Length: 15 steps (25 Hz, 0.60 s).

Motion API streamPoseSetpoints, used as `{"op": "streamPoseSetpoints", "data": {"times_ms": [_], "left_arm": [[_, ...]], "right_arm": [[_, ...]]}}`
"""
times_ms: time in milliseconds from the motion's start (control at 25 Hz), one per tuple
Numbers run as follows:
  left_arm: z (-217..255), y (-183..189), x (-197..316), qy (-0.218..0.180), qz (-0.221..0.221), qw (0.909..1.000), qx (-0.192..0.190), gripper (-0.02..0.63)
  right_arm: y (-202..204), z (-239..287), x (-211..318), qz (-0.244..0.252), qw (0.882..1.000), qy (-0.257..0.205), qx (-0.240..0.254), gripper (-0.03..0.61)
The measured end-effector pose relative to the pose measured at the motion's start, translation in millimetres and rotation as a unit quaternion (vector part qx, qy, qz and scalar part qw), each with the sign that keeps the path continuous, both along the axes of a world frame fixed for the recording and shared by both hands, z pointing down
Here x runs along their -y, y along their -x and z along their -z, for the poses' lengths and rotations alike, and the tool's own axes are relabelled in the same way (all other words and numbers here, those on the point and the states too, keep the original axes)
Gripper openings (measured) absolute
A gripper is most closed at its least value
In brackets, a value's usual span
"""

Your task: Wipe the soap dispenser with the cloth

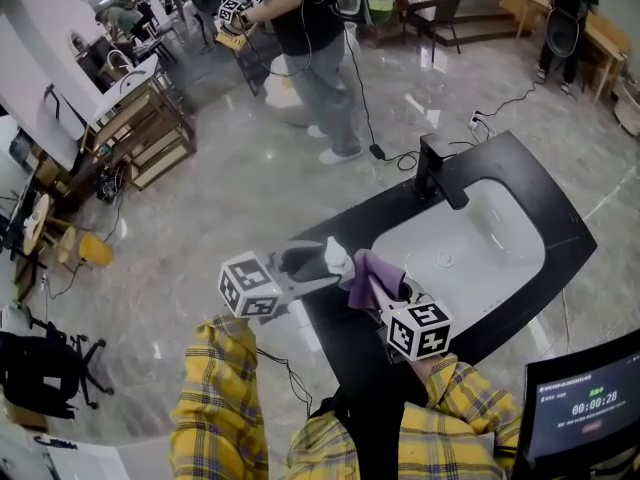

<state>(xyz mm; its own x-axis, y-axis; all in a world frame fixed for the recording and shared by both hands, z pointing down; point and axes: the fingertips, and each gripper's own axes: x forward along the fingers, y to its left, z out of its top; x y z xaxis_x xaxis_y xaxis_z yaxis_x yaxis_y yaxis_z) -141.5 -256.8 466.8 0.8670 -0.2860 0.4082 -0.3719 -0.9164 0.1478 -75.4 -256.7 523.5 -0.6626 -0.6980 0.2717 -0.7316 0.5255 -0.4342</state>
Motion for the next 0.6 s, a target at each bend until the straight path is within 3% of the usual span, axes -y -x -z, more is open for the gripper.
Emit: {"op": "streamPoseSetpoints", "data": {"times_ms": [120,320,600], "left_arm": [[-2.8,-2.9,2.5,0.006,-0.027,0.9996,0.011,0.235],[3.4,-12.7,4.5,0.062,-0.061,0.995,-0.049,0.235],[0.8,-22.2,6.1,0.069,-0.092,0.991,-0.068,0.227]], "right_arm": [[-7.3,5.6,-0.3,-0.012,1.0,-0.005,0.002,0.041],[-15.5,6.7,0.7,-0.032,0.999,-0.006,0.004,0.041],[-17.1,10.1,-2.4,-0.038,0.999,-0.005,0.005,0.041]]}}
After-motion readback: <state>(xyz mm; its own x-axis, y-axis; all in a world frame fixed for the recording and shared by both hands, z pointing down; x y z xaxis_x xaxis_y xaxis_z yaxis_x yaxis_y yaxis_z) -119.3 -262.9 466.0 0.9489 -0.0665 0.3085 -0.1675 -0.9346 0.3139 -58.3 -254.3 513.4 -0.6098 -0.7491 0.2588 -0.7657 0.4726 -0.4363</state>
